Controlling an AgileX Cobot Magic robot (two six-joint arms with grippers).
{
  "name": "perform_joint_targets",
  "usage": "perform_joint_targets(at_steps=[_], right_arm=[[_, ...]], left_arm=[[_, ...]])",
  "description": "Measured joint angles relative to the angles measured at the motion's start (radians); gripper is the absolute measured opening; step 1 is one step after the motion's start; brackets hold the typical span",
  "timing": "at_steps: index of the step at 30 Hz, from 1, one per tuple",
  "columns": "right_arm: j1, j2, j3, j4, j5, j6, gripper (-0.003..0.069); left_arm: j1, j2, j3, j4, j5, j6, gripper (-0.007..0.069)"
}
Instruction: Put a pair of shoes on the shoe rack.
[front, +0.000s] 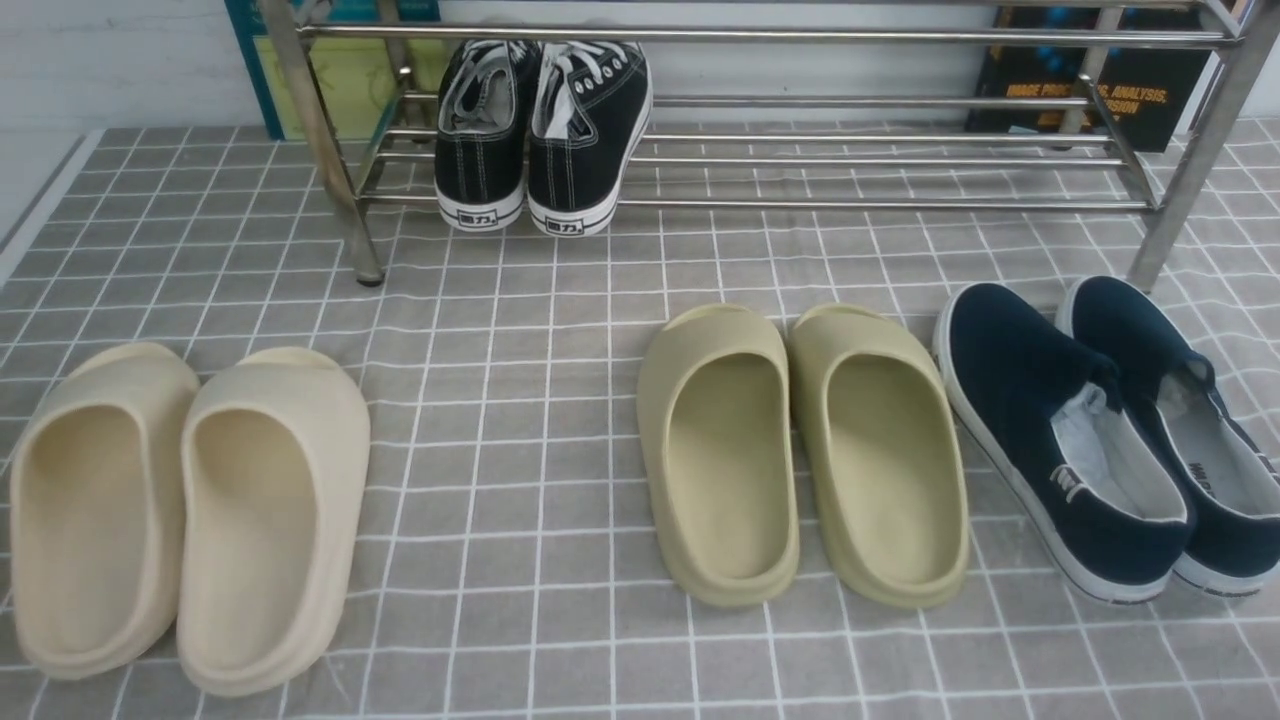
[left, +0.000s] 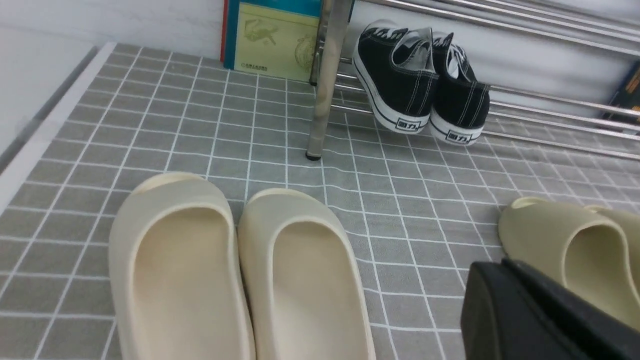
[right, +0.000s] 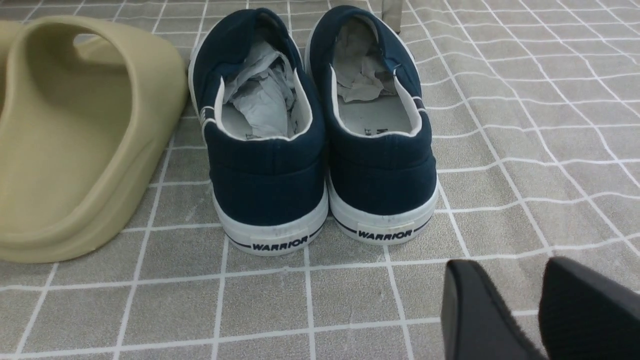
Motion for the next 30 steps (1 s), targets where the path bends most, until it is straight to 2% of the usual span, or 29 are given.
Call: perform_joint_targets(at_steps=[4,9,17,22,30], right_arm=[[0.000,0.000,0.000,0.000,0.000,0.001,0.0239],[0.000,0.000,0.000,0.000,0.000,0.002,0.0239],[0.000,0.000,0.000,0.000,0.000,0.002,0.0239],[0.000,0.000,0.000,0.000,0.000,0.002,0.0239],[0.000,0.000,0.000,0.000,0.000,0.002,0.0239]], left_arm=[[0.084,-0.084,0.207,-0.127,-0.190,0.140,-0.0013],[0.105,-0.149,0.363,-0.147,-0.271,0.158,-0.0013],[0.105,-0.149,0.481,-0.082,-0.260,0.078,-0.0013],[0.105,-0.149,0.481,-0.077,-0.201,0.080,-0.0013],[0.140,-0.149,0.482,-0.077,-0.196,0.100,-0.0013]])
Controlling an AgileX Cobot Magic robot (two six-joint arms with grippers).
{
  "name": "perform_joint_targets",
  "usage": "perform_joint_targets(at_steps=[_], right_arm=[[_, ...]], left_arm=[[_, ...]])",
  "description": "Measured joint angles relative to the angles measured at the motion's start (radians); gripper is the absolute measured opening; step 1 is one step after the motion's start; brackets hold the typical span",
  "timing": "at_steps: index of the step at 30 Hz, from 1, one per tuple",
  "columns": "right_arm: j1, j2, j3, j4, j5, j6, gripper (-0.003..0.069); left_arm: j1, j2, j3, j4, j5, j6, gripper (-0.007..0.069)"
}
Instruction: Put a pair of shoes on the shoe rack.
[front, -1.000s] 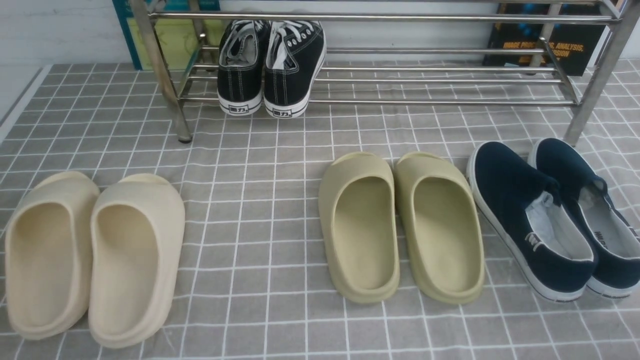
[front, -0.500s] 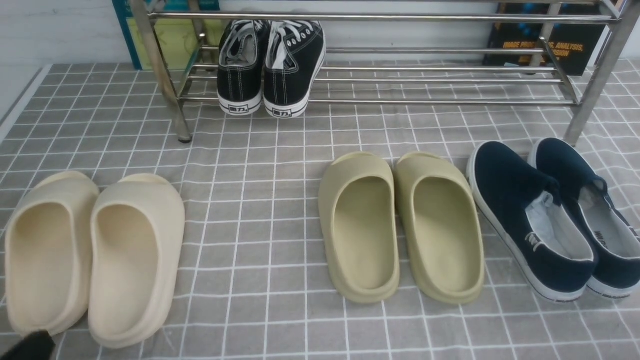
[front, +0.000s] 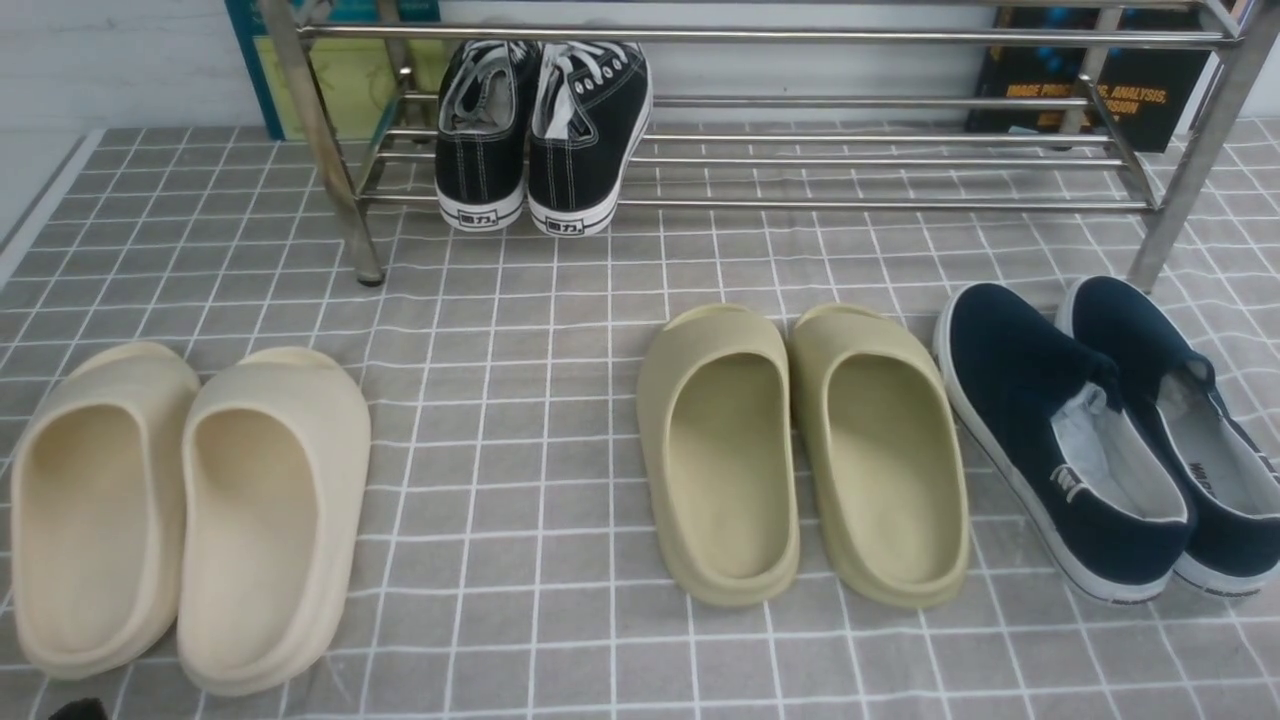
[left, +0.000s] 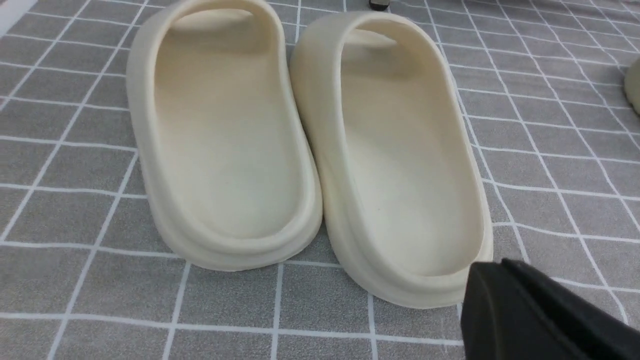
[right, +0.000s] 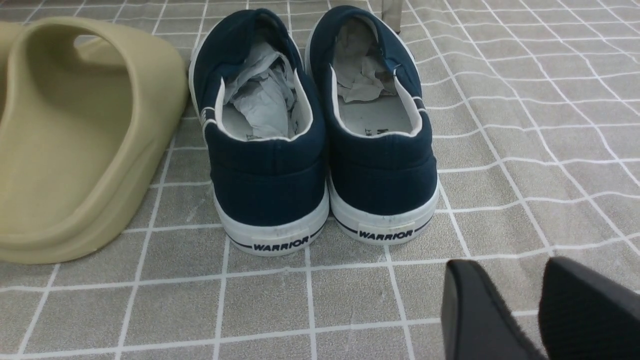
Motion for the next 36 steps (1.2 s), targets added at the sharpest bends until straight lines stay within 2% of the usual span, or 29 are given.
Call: perform_joint_targets(at_steps=[6,36], right_arm=[[0.000,0.000,0.000,0.000,0.000,0.000,0.0239],[0.000,0.000,0.000,0.001,0.000,0.000,0.0239]], left_arm=[[0.082,0.000,0.001,0.000,0.000,0.001,-0.0013],[0.083,0.000,0.001,0.001,0.000,0.001,-0.0013]])
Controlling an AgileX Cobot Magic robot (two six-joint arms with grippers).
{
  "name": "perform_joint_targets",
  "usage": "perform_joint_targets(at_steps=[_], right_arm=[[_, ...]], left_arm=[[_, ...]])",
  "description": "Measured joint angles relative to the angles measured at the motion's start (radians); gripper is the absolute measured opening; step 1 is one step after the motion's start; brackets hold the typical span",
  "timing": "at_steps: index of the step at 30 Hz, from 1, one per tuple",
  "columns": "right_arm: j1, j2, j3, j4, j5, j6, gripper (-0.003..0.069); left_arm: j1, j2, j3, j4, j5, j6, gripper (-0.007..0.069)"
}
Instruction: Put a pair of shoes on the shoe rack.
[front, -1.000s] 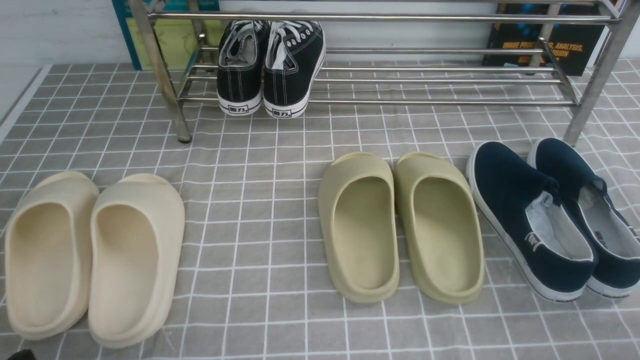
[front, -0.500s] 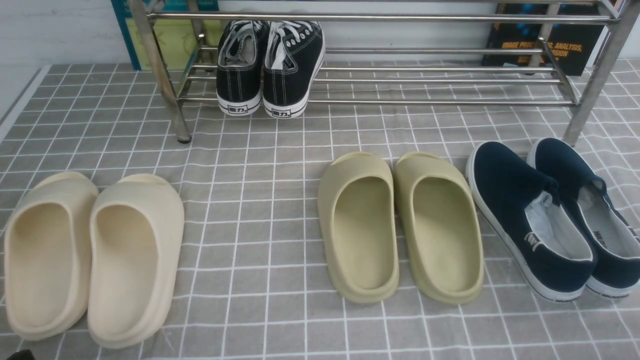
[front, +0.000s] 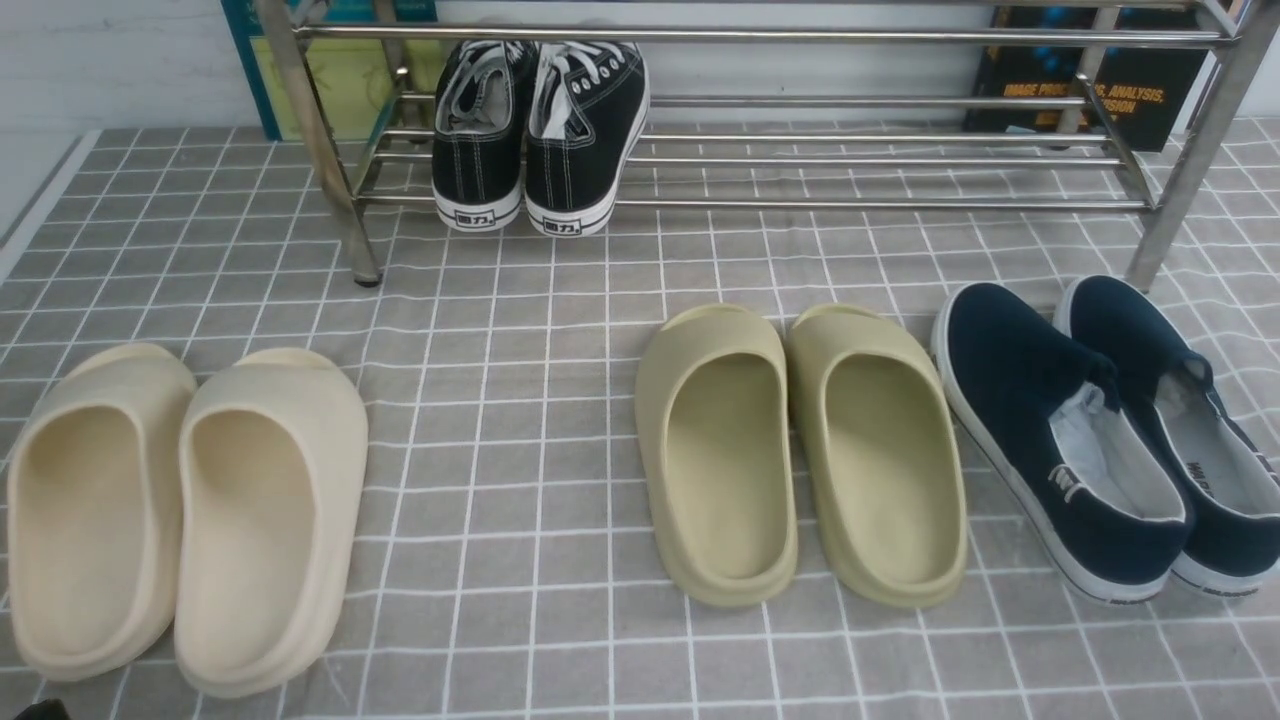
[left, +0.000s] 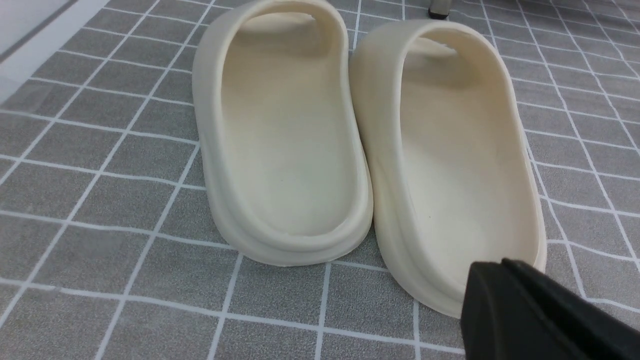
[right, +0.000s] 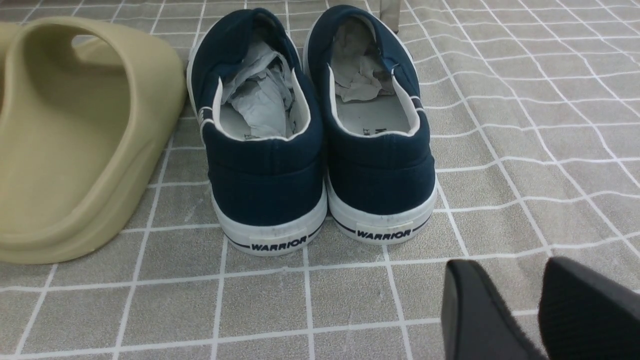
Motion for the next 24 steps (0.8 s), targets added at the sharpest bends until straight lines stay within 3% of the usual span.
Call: perform_joint_targets(at_steps=[24], right_arm=[[0.000,0.000,0.000,-0.001,0.000,0.000,0.0239]], left_arm=[[0.000,0.000,0.000,0.000,0.000,0.000,0.0005]])
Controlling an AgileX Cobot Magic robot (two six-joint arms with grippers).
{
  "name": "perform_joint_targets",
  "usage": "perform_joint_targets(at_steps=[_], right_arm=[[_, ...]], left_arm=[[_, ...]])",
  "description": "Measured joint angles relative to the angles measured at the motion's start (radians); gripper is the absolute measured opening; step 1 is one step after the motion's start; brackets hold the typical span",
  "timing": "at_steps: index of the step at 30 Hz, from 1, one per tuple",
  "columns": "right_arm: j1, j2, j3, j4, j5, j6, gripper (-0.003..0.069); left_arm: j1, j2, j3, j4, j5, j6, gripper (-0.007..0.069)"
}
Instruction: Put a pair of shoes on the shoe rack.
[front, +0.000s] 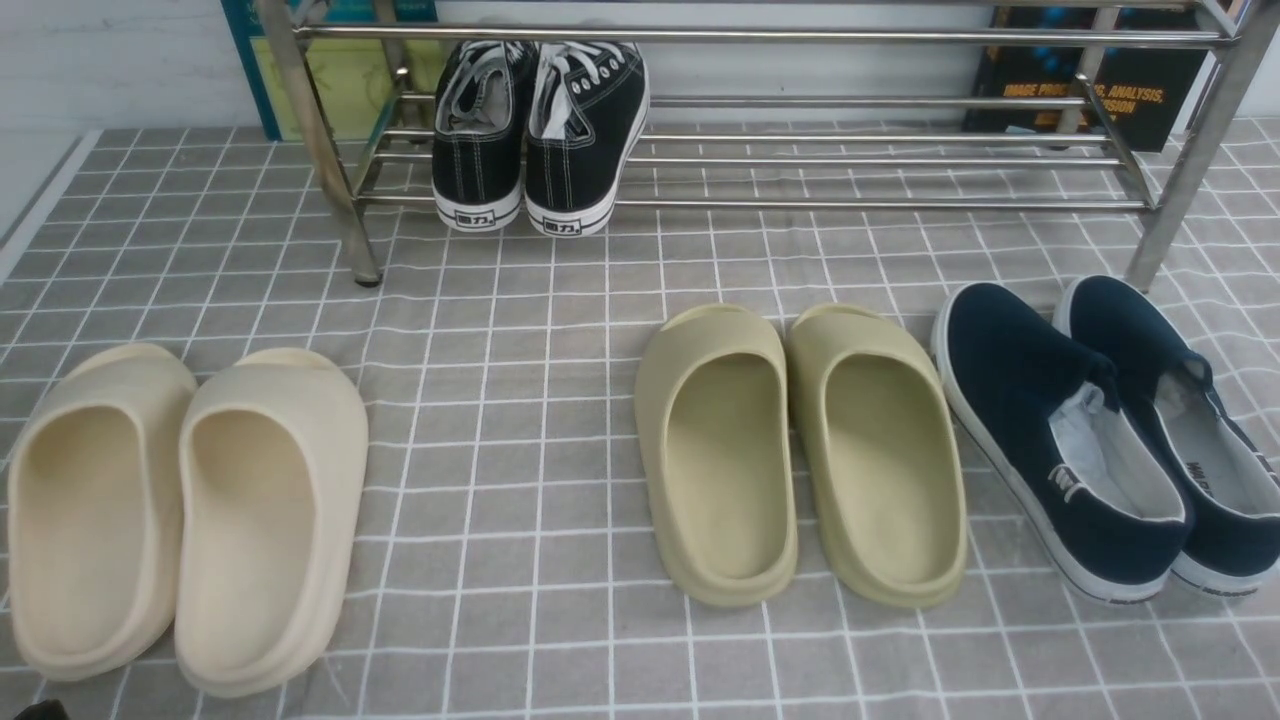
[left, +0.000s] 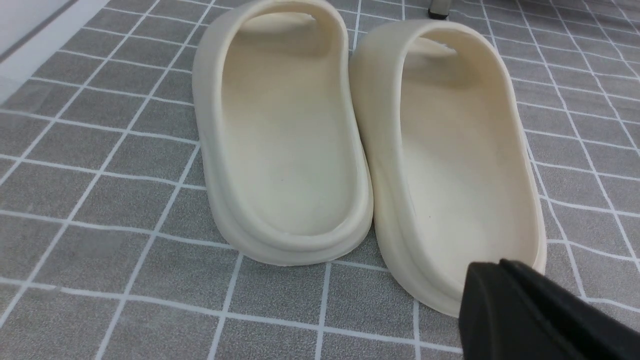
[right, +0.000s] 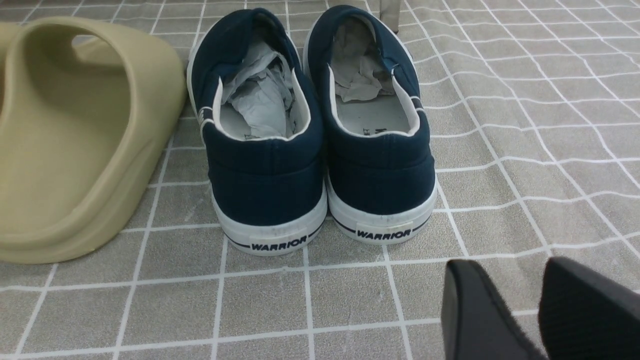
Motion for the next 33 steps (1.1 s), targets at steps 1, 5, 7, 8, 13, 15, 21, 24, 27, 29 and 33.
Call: perform_joint_targets(at_steps=[1,5,7,8,13,15,21,24,27,29,33], right_arm=[[0.000,0.000,0.000,0.000,0.000,0.000,0.0239],[0.000,0.000,0.000,0.000,0.000,0.000,0.0239],[0.000,0.000,0.000,0.000,0.000,0.000,0.0239],[0.000,0.000,0.000,0.000,0.000,0.000,0.0239],[0.000,0.000,0.000,0.000,0.000,0.000,0.0239],[0.000,0.000,0.000,0.000,0.000,0.000,0.0239],[0.000,0.000,0.000,0.000,0.000,0.000,0.0239],[0.000,0.000,0.000,0.000,0.000,0.000,0.0239],[0.000,0.000,0.000,0.000,0.000,0.000,0.0239],[0.000,0.000,0.000,0.000,0.000,0.000,0.0239],[0.000,0.000,0.000,0.000,0.000,0.000,0.0239]], left_arm=[[0.000,0.000,0.000,0.000,0.000,0.000,0.0007],[0.000,0.000,0.000,0.000,0.000,0.000,0.0008],[0.000,0.000,0.000,0.000,0.000,0.000,0.0013],[0.000,0.000,0.000,0.000,0.000,0.000,0.0013],[0.000,0.000,0.000,0.000,0.000,0.000,0.0019],[0.000,0.000,0.000,0.000,0.000,0.000,0.0021],[0.000,0.000,0.000,0.000,0.000,0.000,0.0026],[0.000,0.000,0.000,0.000,0.000,0.000,0.0030],[0.000,0.000,0.000,0.000,0.000,0.000,0.0036],[0.000,0.000,0.000,0.000,0.000,0.000,0.0038],[0.000,0.000,0.000,0.000,0.000,0.000,0.0038]])
